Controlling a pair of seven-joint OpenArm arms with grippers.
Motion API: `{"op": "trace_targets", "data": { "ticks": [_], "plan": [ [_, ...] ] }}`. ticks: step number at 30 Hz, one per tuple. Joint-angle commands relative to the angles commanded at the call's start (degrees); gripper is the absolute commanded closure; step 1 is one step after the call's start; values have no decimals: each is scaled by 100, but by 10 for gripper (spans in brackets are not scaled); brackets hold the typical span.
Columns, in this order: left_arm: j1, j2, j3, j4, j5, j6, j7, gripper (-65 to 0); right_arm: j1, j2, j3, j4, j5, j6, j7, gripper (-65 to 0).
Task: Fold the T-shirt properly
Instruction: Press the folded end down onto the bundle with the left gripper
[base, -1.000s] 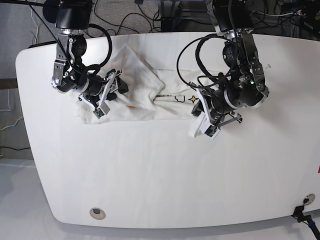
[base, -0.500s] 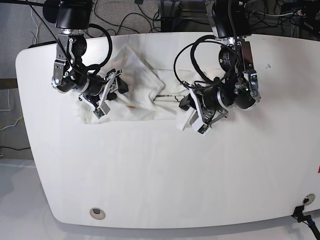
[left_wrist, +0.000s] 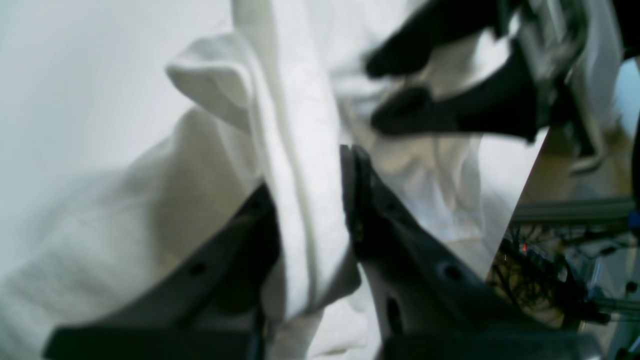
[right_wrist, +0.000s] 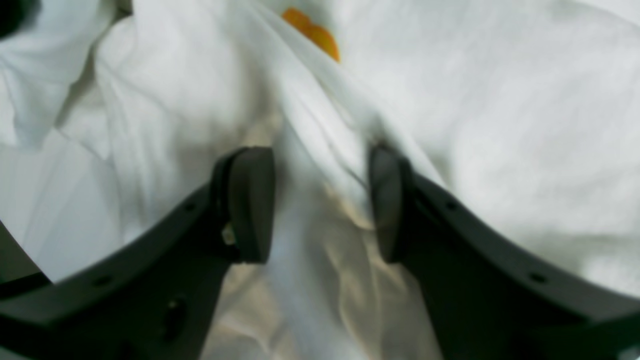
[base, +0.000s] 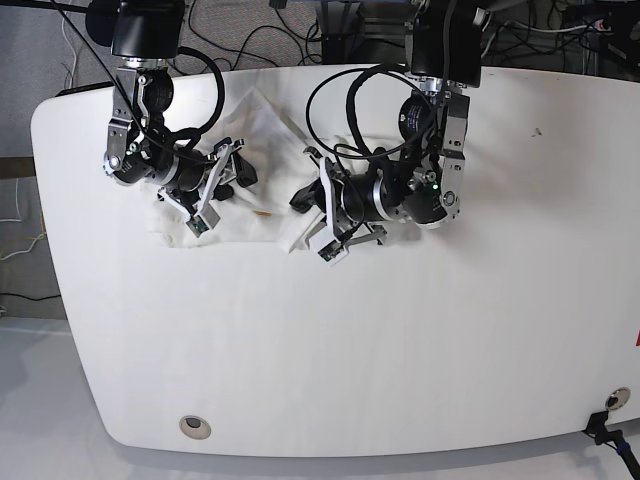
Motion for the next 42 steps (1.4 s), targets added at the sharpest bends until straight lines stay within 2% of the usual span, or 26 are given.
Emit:
{"op": "trace_targets", "data": {
  "ticks": [14,16,20,21,22,28,34,37,42],
  "plan": [
    [-35,0,9,-18,18,0,-35,0,0,9,-9,0,0,0,0,-297],
    [-35,0,9,-18,18,0,-35,-117,0,9,-9,0,0,0,0,-297],
    [-44,0,9,-18,18,0,-35,-415,0,9,-9,0,0,0,0,-297],
    [-53,0,9,-9,9,0,-53,-462,-18,9,-9,0,0,0,0,-297],
    [-105,0,18,-9,0,0,-123,-480,-53,9,-9,0,0,0,0,-297],
    [-229,0,519,79,-9,0,-316,-480,-70,0,-9,0,0,0,0,-297],
    [-176,0,378,484,0,0,-316,-480,-70,0,0,0,0,0,0,-297],
    [-35,-210,88,730,0,0,-316,-480,-70,0,9,0,0,0,0,-297],
    [158,-878,-44,967,26,0,-325,-480,-70,0,9,0,0,0,0,-297]
  ]
}}
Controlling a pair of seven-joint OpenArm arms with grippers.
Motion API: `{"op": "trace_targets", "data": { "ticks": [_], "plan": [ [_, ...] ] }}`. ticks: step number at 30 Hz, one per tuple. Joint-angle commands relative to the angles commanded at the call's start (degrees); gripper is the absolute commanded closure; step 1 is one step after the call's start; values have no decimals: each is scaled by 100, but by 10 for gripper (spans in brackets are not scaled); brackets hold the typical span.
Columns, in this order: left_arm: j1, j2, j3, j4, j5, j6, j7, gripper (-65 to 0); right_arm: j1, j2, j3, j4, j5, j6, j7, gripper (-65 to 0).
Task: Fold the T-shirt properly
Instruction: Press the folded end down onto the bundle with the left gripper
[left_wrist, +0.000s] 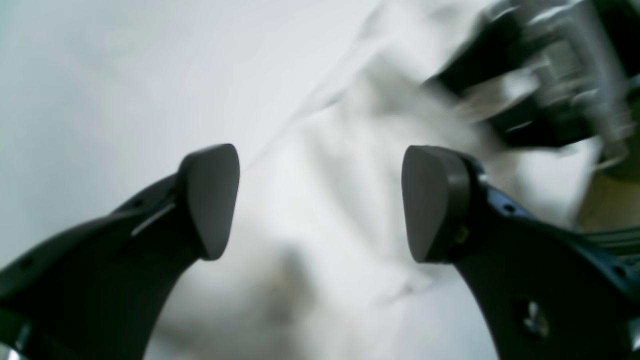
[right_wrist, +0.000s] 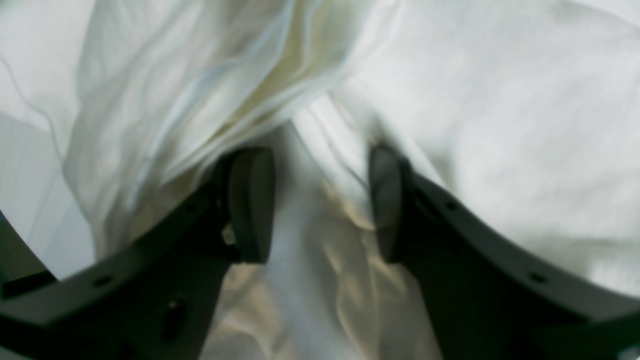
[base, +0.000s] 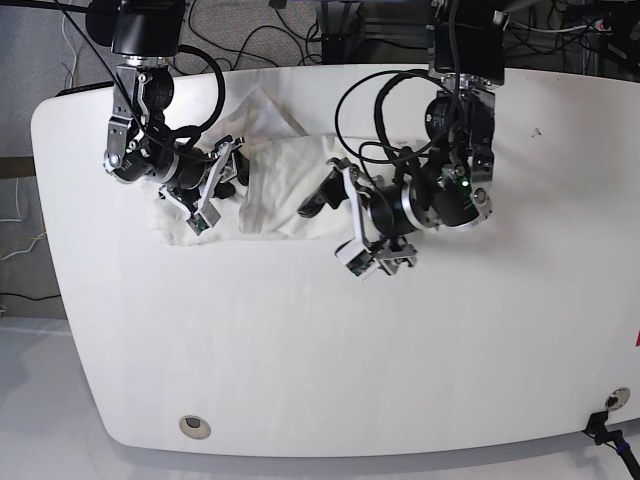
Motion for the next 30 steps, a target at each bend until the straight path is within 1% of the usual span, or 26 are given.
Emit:
{"op": "trace_targets", "data": {
  "ticks": [2,5,7,9,10,13,15,17,20,23,30],
  "plan": [
    [18,-176,-18,-18,9,0,-44,-480,0,0,0,0,0,0,0,-297],
    [132,-396,18,-44,35,0,-343,-480,9,0,0,0,0,0,0,-297],
    [220,-422,26,-105,299,0,-571,-480,9,0,-9,0,0,0,0,-297],
    [264,-396,26,-316,571,0,-686,-480,18,0,-9,0,0,0,0,-297],
    [273,-396,62,-440,633,0,-747,-480,26,0,-9,0,0,0,0,-297],
    [290,-440,273,-967,695,0,-1064,-480,44,26,9,44,18,0,0,-297],
    [316,-536,299,-1240,695,0,-1292,-480,167,44,18,53,26,0,-35,-295],
    [369,-545,325,-1468,695,0,-1503,-480,264,53,26,62,26,0,-114,-295],
    [369,-615,325,-1662,695,0,-1582,-480,334,53,316,396,26,0,-299,-295],
    [422,-624,299,-1653,677,0,-1582,-480,475,53,360,519,26,0,-527,-295],
    [484,-624,290,-1081,677,0,-1565,-480,448,18,360,536,26,0,-545,-295]
  ]
}}
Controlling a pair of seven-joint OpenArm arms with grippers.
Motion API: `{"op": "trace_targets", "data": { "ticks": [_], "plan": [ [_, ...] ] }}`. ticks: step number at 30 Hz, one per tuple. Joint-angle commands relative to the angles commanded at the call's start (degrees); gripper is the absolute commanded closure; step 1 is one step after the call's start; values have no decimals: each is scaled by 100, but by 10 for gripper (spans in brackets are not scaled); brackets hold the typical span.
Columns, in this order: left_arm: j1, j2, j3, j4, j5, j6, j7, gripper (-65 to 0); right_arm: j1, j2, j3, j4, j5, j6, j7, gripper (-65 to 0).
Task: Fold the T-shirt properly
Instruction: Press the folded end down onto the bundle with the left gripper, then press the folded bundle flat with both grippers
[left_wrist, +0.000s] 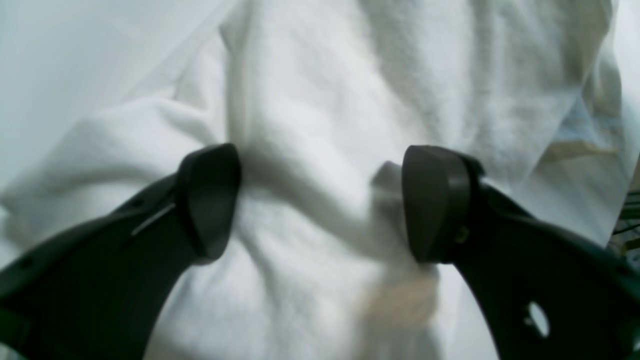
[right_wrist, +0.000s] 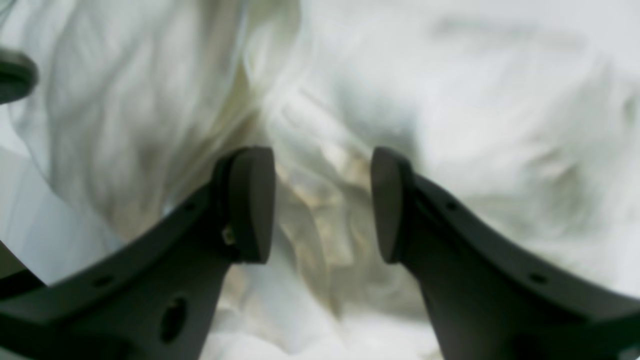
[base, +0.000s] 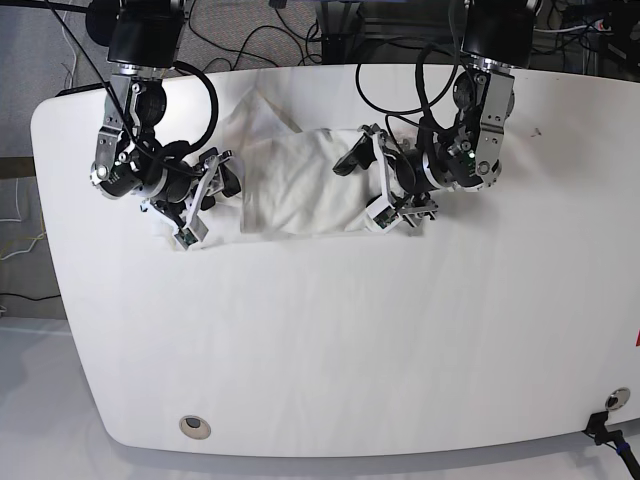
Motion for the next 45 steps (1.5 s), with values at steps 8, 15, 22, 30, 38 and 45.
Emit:
{"op": "trace_targets", "data": {
  "ticks": [8,15,22,30,38,45],
  "plan": [
    [-18,0,0,-79,18,0,-18,-480,158,114,149,818,-9,0,-123,-295],
    [-26,-79,0,-237,18,0,-35,-480,18,-123,105,1512,9,0,-176,-295],
    [-26,-167,-554,-237,18,0,-35,-480,-9,-651,-220,1468,-26,0,-167,-295],
    [-26,-290,-624,-211,0,0,-35,-480,-141,-782,-378,923,-35,0,264,-295],
    [9,-703,-633,-246,9,0,-35,-480,-316,-651,-352,870,-35,0,360,-295],
    [123,-1152,-967,-246,9,0,-35,-480,-334,-536,-352,870,-26,0,360,-295]
  ]
}}
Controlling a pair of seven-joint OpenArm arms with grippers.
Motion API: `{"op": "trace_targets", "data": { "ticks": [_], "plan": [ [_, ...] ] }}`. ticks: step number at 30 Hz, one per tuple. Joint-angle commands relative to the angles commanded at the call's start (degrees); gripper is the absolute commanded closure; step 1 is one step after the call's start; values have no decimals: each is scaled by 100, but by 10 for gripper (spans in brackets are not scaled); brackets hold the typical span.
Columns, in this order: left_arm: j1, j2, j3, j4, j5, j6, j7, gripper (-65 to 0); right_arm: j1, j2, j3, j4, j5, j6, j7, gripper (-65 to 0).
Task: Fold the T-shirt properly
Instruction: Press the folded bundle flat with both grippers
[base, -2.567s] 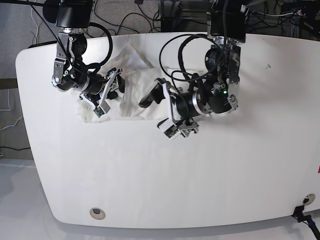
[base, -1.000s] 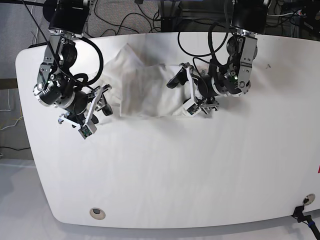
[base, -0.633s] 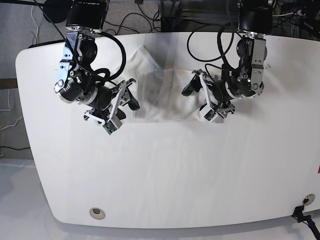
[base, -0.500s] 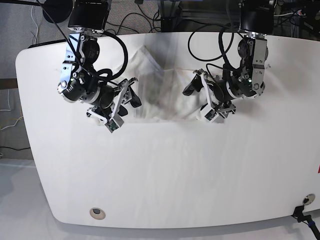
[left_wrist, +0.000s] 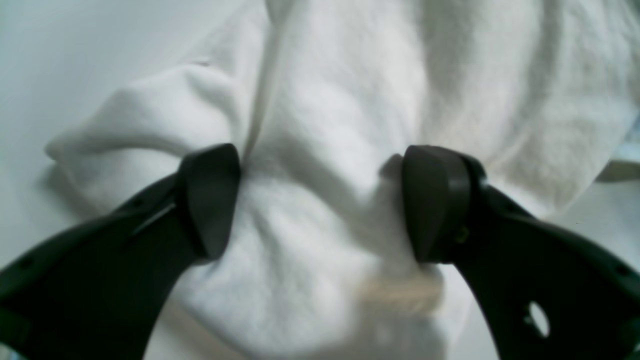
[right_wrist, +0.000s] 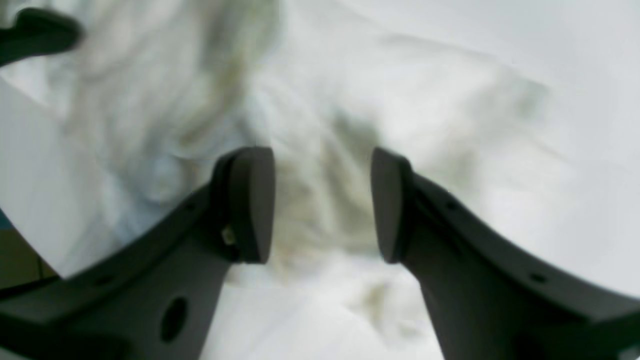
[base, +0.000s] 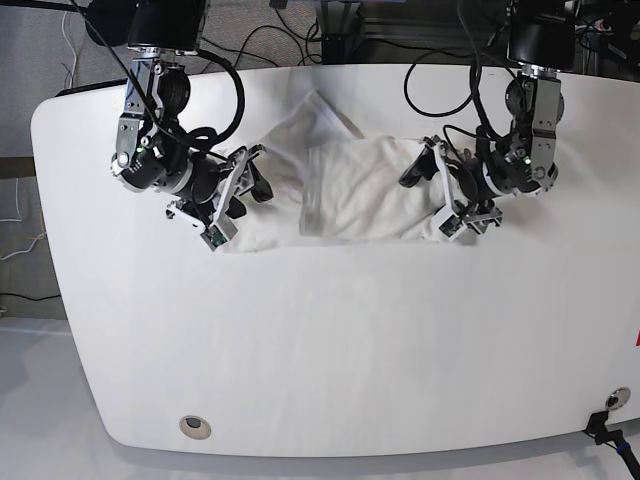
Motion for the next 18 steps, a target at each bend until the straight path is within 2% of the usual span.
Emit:
{"op": "trace_targets", "data": {
  "ticks": [3,9,18],
  "plan": [
    [44,-176,-70,0,0,0,0,-480,0,0,9,0,0,0,0,-295],
    [44,-325,-79,0,0,0,0,-480,0,0,9,0,0,0,-9,-295],
    [18,-343,-149,44,-18,0,0,-480,26,9,9,185,0,0,-18,-295]
  ]
}}
